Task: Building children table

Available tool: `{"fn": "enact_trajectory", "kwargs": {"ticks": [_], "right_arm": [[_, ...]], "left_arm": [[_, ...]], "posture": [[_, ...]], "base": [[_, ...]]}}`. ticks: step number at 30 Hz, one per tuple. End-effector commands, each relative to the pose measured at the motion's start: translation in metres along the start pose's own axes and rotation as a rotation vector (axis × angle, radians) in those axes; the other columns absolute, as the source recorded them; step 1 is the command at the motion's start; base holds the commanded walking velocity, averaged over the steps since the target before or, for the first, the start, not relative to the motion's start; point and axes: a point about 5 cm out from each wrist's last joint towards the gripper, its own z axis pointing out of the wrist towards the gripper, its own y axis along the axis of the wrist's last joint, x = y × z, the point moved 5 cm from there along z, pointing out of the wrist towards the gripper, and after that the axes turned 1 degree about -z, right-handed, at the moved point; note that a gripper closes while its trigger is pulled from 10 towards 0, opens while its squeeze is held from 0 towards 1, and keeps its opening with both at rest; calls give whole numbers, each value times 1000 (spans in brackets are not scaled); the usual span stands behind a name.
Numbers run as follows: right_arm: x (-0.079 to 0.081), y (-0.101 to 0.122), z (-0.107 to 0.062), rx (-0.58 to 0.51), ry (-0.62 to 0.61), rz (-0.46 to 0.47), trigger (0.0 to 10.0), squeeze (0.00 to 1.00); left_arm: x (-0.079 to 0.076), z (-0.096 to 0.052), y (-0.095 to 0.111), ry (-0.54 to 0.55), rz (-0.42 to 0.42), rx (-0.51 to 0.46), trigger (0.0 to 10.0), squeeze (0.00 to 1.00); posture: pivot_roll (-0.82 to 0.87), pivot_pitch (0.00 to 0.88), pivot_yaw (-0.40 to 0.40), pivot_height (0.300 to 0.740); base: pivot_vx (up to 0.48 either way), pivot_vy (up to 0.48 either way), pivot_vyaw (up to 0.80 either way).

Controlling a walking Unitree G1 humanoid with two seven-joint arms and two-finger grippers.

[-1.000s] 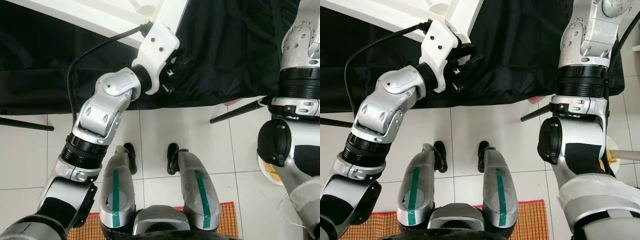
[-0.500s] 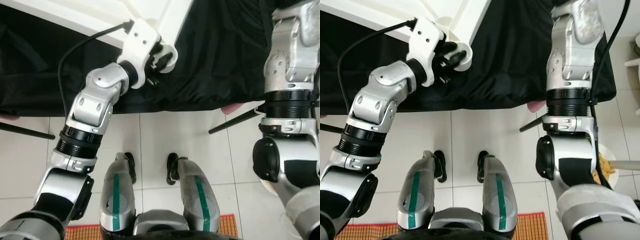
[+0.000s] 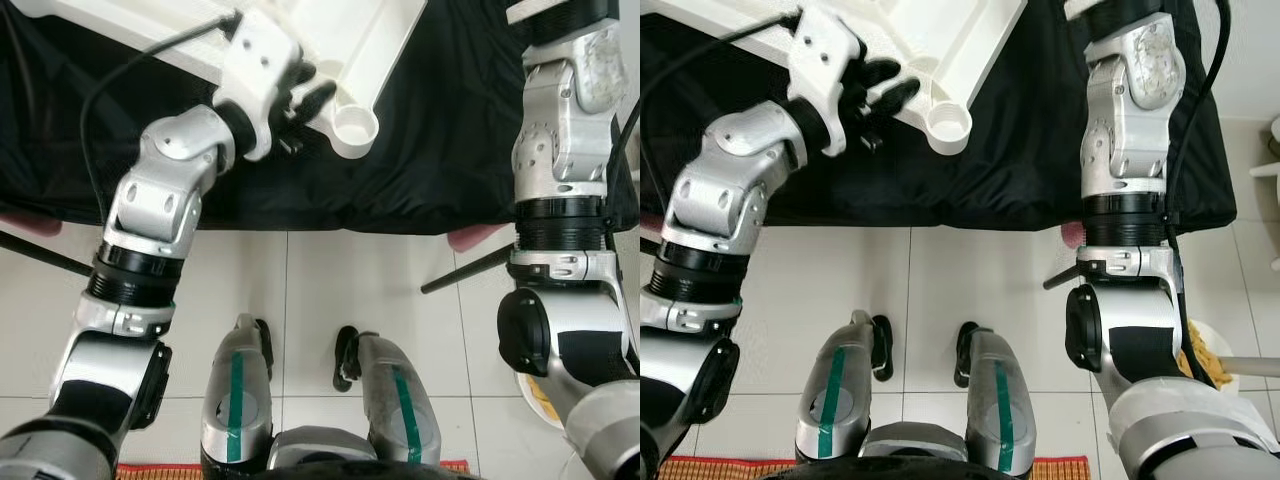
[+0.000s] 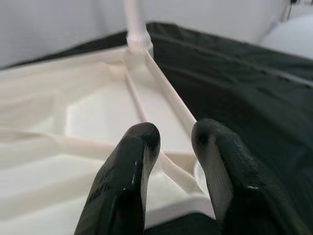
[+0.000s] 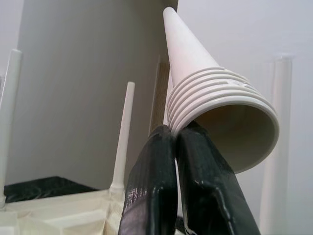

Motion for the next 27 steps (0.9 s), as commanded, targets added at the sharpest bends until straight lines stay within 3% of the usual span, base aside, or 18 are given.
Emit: {"fn": "enact_trajectory", "kwargs": {"ticks": [1,6,12,20,23,24,25,26,27], "right_arm": [[1,5,-1,-23,-18,29,10000,0],[5,-2,-9,-6,-47,65,10000,0],[11,-8,-17,11,-48,175,10000,0],[13,-10,-21,20,-9,262,10000,0],[13,-11,-26,35,33,312,10000,0],[13,-12,-28,39,53,335,10000,0],[13,-12,-28,39,53,335,10000,0],[14,-12,-29,44,67,350,10000,0],[14,-12,-29,44,67,350,10000,0]], "left_arm": [[7,3,-1,64,-6,-3,10000,0],[8,10,0,97,-49,-14,10000,0],[2,20,4,82,-138,-39,10000,0],[0,20,5,58,-193,-55,10000,0],[4,16,8,40,-252,-78,10000,0],[7,14,9,34,-283,-89,10000,792],[7,14,9,34,-283,-89,10000,792],[11,12,10,28,-321,-101,10000,1000],[11,12,10,28,-321,-101,10000,1000]], "posture": [[56,41,-17,740],[53,17,-15,740],[55,1,-15,740],[62,0,-19,740],[64,0,-17,740],[64,0,-16,740],[64,0,-16,740],[62,0,-10,740],[62,0,-10,740]], "base": [[0,0,0],[0,0,0],[0,0,0],[0,0,0],[0,0,0],[0,0,0],[0,0,0],[0,0,0],[0,0,0]]}}
